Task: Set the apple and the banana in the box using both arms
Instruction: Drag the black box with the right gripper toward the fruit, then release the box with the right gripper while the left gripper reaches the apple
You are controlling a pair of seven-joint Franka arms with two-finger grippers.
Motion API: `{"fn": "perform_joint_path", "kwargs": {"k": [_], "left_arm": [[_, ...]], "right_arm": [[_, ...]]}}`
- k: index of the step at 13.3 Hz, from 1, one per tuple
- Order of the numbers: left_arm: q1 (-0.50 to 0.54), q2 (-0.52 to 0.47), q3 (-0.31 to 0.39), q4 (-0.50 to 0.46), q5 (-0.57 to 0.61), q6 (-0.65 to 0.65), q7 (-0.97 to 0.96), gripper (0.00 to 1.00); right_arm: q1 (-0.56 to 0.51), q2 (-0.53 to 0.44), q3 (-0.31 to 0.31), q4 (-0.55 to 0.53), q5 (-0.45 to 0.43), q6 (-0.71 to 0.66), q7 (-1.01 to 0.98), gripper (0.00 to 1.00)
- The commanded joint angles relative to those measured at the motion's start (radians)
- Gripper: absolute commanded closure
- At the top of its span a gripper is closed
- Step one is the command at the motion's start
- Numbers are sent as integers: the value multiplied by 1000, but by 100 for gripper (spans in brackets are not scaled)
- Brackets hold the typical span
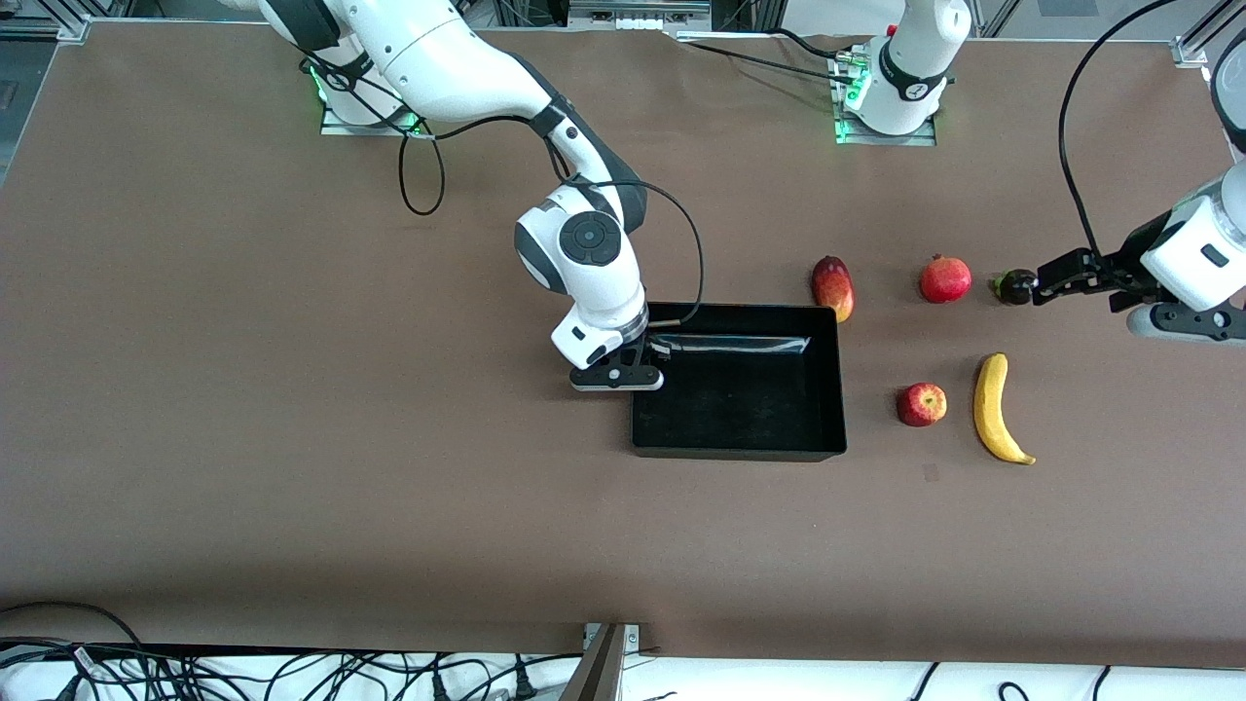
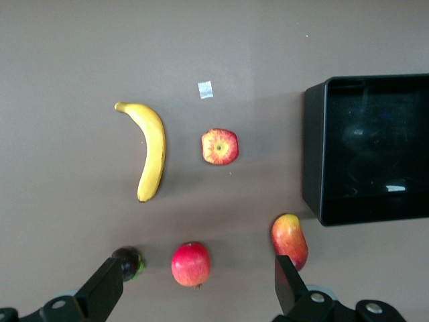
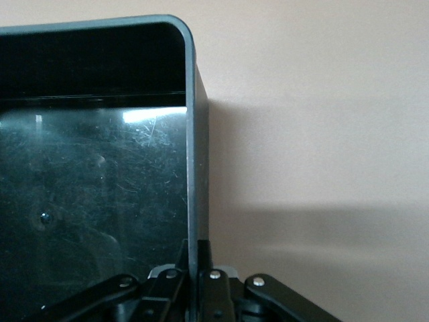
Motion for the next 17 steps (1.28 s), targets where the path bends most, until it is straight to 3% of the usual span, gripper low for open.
{"fn": "perform_joint_path", "kwargs": {"k": [1,2,3,5,9,13,17], "left_arm": [[-12,40,16,23,-26,31,14,0],[-12,60,16,23,-26,45,12,0],[-12,72,14,21,-26,65,12,0],[-10,85,14,14,-26,92,12,0],[-10,106,14,12,-28,120,12,0],[-10,196,14,24,-49,227,12,0],[4,344,14,15,-49,451,12,0]], "right_arm": [[15,28,-18,39,-9,26,24,100],[20,33,-18,37,-10,36,24,100],[38,39,-22,34,-36,49,22,1],[93,39,-77,34,-169,54,19,0],[85,-24,-79,37,-161,-41,5,0],[9,-147,-76,37,40,-113,-43,0],[-119,-277,-79,37,206,-320,-287,0]]}}
